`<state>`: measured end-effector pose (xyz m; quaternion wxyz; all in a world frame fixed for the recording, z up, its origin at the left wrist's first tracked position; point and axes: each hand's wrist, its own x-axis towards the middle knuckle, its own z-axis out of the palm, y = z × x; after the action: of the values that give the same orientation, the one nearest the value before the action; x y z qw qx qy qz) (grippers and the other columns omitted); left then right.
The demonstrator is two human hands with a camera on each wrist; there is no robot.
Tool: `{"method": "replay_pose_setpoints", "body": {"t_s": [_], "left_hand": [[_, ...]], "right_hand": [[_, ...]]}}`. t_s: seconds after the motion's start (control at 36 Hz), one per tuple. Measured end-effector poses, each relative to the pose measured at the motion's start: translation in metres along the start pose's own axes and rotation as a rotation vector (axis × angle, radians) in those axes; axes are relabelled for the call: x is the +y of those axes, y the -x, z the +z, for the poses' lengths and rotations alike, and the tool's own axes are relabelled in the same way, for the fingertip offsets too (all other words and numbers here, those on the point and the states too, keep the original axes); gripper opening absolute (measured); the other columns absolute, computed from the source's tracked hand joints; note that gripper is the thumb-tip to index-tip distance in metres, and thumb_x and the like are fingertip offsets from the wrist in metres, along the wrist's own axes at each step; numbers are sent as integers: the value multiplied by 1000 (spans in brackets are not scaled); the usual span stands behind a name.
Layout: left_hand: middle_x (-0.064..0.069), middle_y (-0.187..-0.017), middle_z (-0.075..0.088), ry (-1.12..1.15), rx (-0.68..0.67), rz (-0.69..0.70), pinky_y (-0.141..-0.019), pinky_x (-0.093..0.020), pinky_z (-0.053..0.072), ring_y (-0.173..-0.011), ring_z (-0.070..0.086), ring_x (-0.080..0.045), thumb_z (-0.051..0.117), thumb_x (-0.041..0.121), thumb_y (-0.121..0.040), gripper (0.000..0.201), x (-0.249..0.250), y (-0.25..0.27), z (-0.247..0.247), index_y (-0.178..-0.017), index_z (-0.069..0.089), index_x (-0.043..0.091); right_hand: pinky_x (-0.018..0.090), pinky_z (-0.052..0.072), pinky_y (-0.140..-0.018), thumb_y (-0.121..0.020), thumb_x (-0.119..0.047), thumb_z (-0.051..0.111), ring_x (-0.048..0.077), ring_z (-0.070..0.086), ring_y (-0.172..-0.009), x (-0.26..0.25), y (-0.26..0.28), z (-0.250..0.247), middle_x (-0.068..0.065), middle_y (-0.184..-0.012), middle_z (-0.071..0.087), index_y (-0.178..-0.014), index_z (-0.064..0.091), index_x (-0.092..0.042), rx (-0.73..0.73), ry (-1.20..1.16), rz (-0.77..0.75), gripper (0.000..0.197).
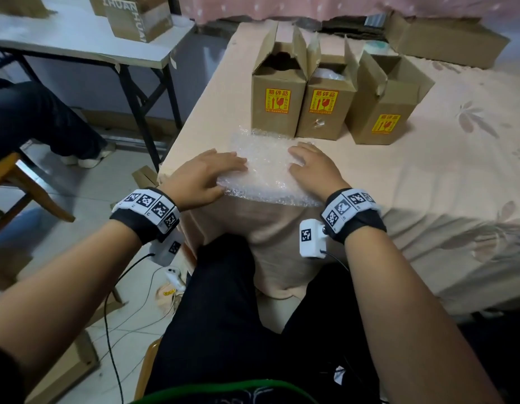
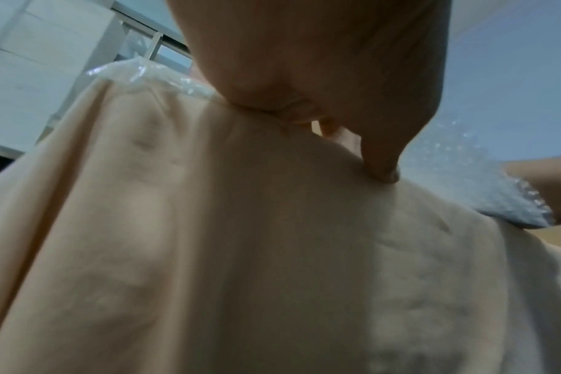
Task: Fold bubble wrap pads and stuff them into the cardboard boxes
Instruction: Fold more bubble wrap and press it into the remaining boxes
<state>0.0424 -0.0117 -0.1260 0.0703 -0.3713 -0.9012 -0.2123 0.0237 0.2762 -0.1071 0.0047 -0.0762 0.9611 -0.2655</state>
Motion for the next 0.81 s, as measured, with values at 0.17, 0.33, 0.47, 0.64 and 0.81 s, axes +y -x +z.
{"method": "replay_pose_setpoints", "body": {"t_s": [0.17,0.33,0.47,0.64,0.81], "left_hand": [[2,-133,66,164,138,-68,-113,-45,40,-130,57,-18,58,20,-91,38,-5,-4,-4,-127,69,19],[-2,-96,74,194,115,-346,-84,-36,48,-91,65,-20,59,48,-96,33,6,-27,-16,-94,75,19],[-5,-92,73,356,107,-481,-84,-34,49,-84,66,-18,59,41,-100,37,6,-55,-24,-93,76,9],[1,-66,64,636,249,-643,-77,-37,47,-67,60,-19,64,54,-87,43,-4,-65,-10,-60,65,20],[-9,-83,76,555,267,-586,-81,-47,57,-84,72,-29,63,51,-94,44,-3,-57,-2,-83,76,10]], "right_hand": [[32,22,-122,-99,-25,54,12,33,-146,-1,4,-4,-5,-158,40,-146,51,-23,27,-278,9,47],[33,47,-96,-95,-13,50,13,52,-127,9,13,-31,-14,-136,57,-120,72,-27,99,-871,95,36],[35,49,-97,-67,24,30,17,56,-129,24,16,-38,-3,-128,69,-111,75,-18,5,-860,48,75],[42,46,-84,-64,29,40,34,66,-110,19,20,-29,13,-118,72,-117,69,-20,-116,-841,29,78],[20,51,-82,-100,-31,59,15,67,-96,13,20,-24,3,-112,74,-111,74,-10,-36,-845,52,28]]}}
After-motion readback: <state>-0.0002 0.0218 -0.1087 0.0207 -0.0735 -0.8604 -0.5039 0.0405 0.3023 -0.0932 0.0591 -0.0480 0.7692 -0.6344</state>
